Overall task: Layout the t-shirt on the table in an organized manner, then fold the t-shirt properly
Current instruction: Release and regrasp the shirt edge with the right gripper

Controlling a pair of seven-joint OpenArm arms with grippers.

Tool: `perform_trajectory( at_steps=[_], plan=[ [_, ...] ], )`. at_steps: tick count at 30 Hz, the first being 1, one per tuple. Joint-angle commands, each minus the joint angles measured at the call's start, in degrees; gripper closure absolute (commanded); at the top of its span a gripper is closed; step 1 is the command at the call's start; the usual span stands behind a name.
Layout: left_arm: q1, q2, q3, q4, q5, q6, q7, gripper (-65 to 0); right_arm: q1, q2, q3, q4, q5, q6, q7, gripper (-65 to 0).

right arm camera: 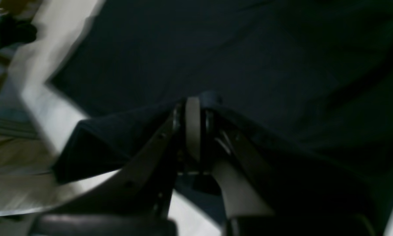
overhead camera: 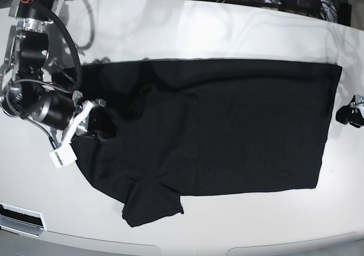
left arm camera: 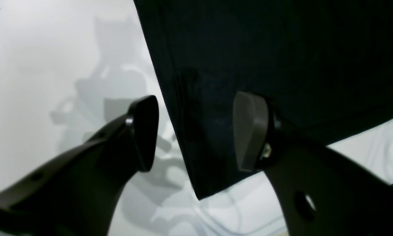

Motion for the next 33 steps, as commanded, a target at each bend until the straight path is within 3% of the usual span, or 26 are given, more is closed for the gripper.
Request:
perform_trajectory(
  at_steps=[1,11,12,14,16,18,20,21,24,25,27,28,29,30,33],
  plan=[
    [-1.14,-1.77,-0.59,0.63,-0.76,-0.20,-0.92,-37.0,1.73,0.55,-0.57,0.22,-0.87,0.32,2.54,0.0],
    [-1.16,-1.77,-0.59,0.63,-0.76,-0.20,-1.09,-36.8,3.39,0.50,-7.23,-8.07,-13.60,0.32,9.75,0.0],
    [-1.16,-1.79,-0.59,0.63,-0.76,-0.20,-1.09,-36.8,3.39,0.52,-7.23,-8.35,-14.99,-1.40,11.21,-3.1],
    [-1.40,-1.77,-0.59,0.63,-0.74,-0.17,-1.07,-36.8,4.37,0.66,-6.71,-8.33,-17.29,-4.61,12.33,-20.7],
    [-2.10,-1.79,-0.59,0.63,-0.74,-0.17,-1.07,-36.8,6.84,0.68,-5.20,-8.04,-17.38,-8.09,9.62,-35.6],
    [-2.56,-1.84,-0.72,0.63,-0.74,0.04,-1.07,-36.8,9.46,0.66,-2.91,-7.32,-16.13,-12.07,6.21,-38.5],
    [-2.54,-1.79,-1.38,0.63,-0.76,0.02,-1.05,-36.8,10.71,0.66,0.00,-6.97,-12.83,-13.03,4.59,-38.3],
    [-2.51,-1.79,-1.55,0.63,-0.76,0.02,-0.94,-36.8,10.82,0.66,1.33,-6.99,-10.80,-11.98,3.98,-38.3],
    [-2.54,-1.77,-1.62,0.63,-0.79,0.00,-0.63,-36.3,10.86,0.70,3.69,-6.99,-3.56,-3.39,-4.00,-37.8],
    [-2.56,-1.77,-1.62,0.63,-0.81,0.00,-0.66,-33.1,10.82,1.09,3.82,-6.99,-0.26,-1.20,-7.69,-35.3],
    [-2.54,-1.77,-1.62,0.63,-0.79,0.00,-0.61,-17.7,9.84,2.23,3.80,-6.99,7.21,0.17,-12.85,-23.5],
    [-2.54,-1.77,-1.62,0.63,-0.74,0.00,-0.46,-6.6,9.29,2.84,3.80,-6.99,10.27,0.32,-14.82,-14.7],
    [-2.51,-1.77,-1.62,0.63,-0.76,-0.02,0.13,0.0,8.61,3.28,3.80,-6.97,12.15,0.32,-16.37,-5.9],
    [-2.51,-1.77,-1.62,0.63,-0.79,-0.11,1.03,0.0,7.76,3.76,3.80,-6.99,13.64,0.32,-17.33,0.0],
    [-2.34,-1.77,-1.62,0.63,-0.74,-2.47,2.40,0.0,4.72,4.96,3.74,-6.99,15.85,0.32,-17.22,0.0]
  ],
)
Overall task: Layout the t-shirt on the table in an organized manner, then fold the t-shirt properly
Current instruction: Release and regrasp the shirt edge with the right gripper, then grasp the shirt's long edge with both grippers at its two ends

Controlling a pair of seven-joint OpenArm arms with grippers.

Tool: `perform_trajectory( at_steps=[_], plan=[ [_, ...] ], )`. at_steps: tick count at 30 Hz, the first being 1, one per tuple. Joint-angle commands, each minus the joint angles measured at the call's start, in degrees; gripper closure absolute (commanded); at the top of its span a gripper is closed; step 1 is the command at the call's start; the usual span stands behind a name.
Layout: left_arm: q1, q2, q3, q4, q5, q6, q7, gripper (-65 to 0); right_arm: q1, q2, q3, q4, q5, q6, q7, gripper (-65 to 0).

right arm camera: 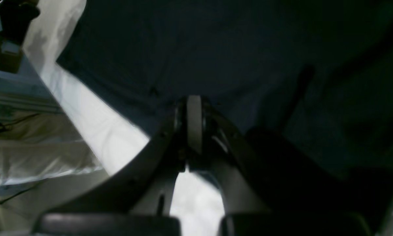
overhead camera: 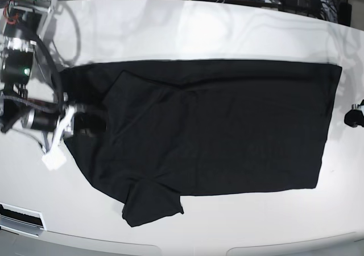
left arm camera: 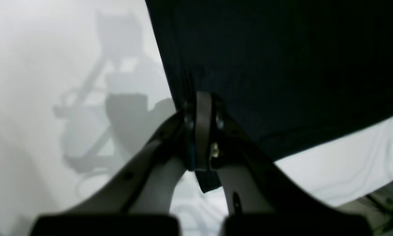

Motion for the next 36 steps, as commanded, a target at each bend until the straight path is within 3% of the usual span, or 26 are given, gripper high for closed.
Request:
perform_trajectory(
  at_steps=[1,6,10,15,19,24,30,36],
  plan=[
    [-0.94,-1.79,-0.81,0.63,-0.96,-1.68,-0.28,0.0,0.46,0.87,0.11,0.83,1.25,0.30,0.79,0.0],
    [-0.98,-1.81,-0.81,1.46,-1.99,-2.59,0.44,0.0,-2.75,2.78,-1.46,0.90,1.27,0.30,0.72,0.0],
    [-0.55,-1.79,-1.73,1.60,-8.22,-2.59,0.46,0.0,-4.20,4.39,-1.62,3.80,1.31,0.30,0.96,0.0],
    [4.52,-0.94,-10.91,1.62,-9.01,-2.59,0.11,0.0,-11.02,4.83,-1.62,15.87,-0.24,0.30,1.64,0.0],
    [6.67,0.44,-19.91,1.70,-8.24,-2.59,0.57,0.0,-14.86,6.54,-1.68,22.38,-11.04,0.30,9.60,0.0],
    [8.83,1.09,-23.71,1.70,-11.69,-2.59,0.96,0.0,-15.43,6.05,-1.68,22.62,-24.98,0.30,19.87,0.0],
    [12.07,6.16,-24.44,2.01,-10.38,-2.59,1.79,0.0,-16.13,1.97,-1.70,20.61,-30.77,-1.11,22.71,0.0],
    [13.62,11.06,-24.35,2.60,-2.12,-2.59,-1.25,0.0,-15.34,1.31,-5.11,14.51,-37.03,-4.00,27.10,0.0]
  ],
)
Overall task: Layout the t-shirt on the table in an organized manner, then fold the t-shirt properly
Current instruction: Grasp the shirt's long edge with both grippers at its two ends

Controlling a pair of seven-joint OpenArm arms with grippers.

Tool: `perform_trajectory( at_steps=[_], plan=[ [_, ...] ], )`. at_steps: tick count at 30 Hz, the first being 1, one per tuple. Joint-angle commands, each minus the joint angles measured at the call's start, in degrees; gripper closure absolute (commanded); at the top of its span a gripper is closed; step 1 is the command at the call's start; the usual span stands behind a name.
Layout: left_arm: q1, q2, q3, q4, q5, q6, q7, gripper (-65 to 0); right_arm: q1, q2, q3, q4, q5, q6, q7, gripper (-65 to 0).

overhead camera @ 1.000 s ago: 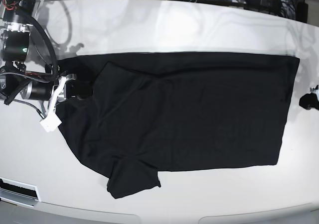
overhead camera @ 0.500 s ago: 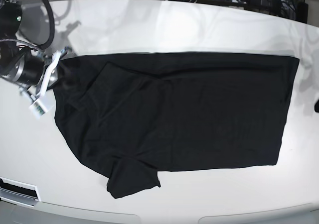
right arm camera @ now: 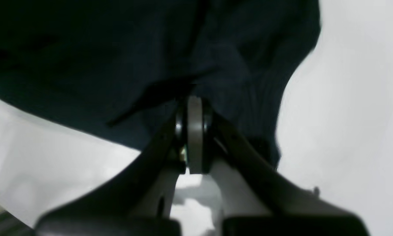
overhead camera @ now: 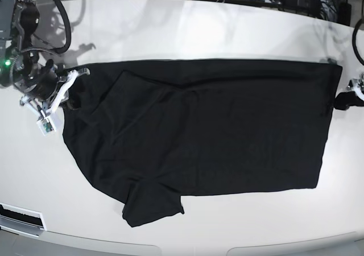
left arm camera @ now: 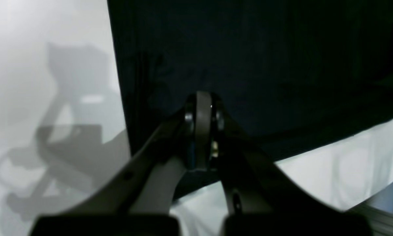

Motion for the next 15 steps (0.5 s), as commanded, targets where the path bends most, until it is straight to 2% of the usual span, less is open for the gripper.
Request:
perform_trajectory(
  at_steps=[1,5,8,11,15],
  plan=[
    [-0.02,-1.20,-0.48,0.74,-0.61,-0.45,-1.11,0.0,0.46,0.35,-1.09,-0.24,-0.94,-0.46,2.21,0.0],
    [-0.31,-0.02,0.72,0.98,0.63,-0.45,-1.27,0.0,2.58,0.37,-5.25,-3.78,-8.50,-5.95,5.27,0.0],
    [-0.22,0.00,5.14,2.19,3.69,-0.45,-1.75,0.0,4.50,0.35,-6.78,-5.40,-8.74,-5.57,5.27,0.0],
    [-0.22,-0.02,8.46,3.76,8.48,-0.45,-4.63,0.0,5.92,0.35,-7.30,-6.54,-8.79,-5.01,5.62,0.0],
    [-0.26,0.42,9.14,4.00,11.98,1.90,-8.00,0.0,7.48,0.35,-7.28,-9.16,-8.76,-5.64,5.86,0.0]
  ],
)
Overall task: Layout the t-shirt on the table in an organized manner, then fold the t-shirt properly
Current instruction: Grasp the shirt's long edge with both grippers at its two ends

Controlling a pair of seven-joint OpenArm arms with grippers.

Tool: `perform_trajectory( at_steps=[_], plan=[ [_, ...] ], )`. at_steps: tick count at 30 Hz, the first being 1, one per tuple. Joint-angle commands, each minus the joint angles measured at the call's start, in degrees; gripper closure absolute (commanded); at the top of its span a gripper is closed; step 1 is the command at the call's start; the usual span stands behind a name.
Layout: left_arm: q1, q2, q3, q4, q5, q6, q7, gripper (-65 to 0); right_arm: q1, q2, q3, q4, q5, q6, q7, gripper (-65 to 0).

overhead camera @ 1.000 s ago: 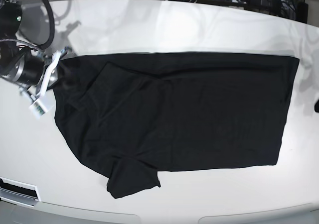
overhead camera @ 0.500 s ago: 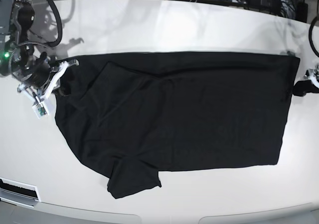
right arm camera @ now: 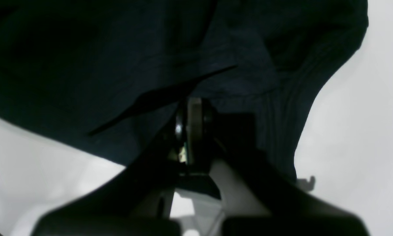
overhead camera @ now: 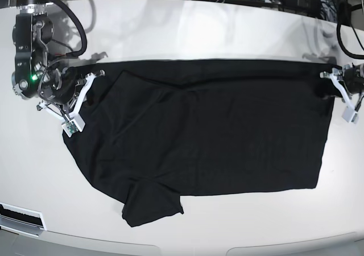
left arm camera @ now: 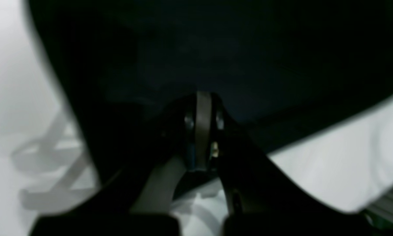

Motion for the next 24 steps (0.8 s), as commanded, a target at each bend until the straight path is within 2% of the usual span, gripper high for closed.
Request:
perform_trajectory(
  at_steps=[1,6,10,14,17,21,24],
  plan=[
    [-0.79,-0.85,-0.46,0.92,0.07,-0.37,-1.16,0.0,1.46,0.79,0.28,-0.24,0.55,-0.13,1.55,0.0],
    [-0.59,1.84,-0.44,0.87,4.31,-0.37,-2.23,0.0,2.86,0.76,0.28,-6.36,0.35,2.29,4.92,0.0],
    [-0.59,2.78,1.73,0.70,7.26,-0.07,-5.09,0.0,3.23,0.66,0.26,-10.71,0.33,4.02,5.09,0.0],
    [-0.63,2.78,7.45,0.70,10.05,2.56,-7.65,0.0,3.08,0.68,0.26,-13.33,0.31,6.23,5.05,0.0],
    [-0.61,2.78,10.21,0.70,10.45,3.96,-7.76,0.0,3.06,0.66,0.26,-14.16,-0.11,6.58,5.05,0.0],
    [-0.57,2.67,10.23,0.70,11.28,4.33,-6.64,0.0,2.12,0.79,0.26,-14.16,0.02,6.97,3.98,0.0],
    [-0.57,2.58,10.23,0.72,12.37,4.31,-4.39,0.0,0.68,0.98,0.26,-14.16,0.63,6.91,-0.15,0.0]
  ],
)
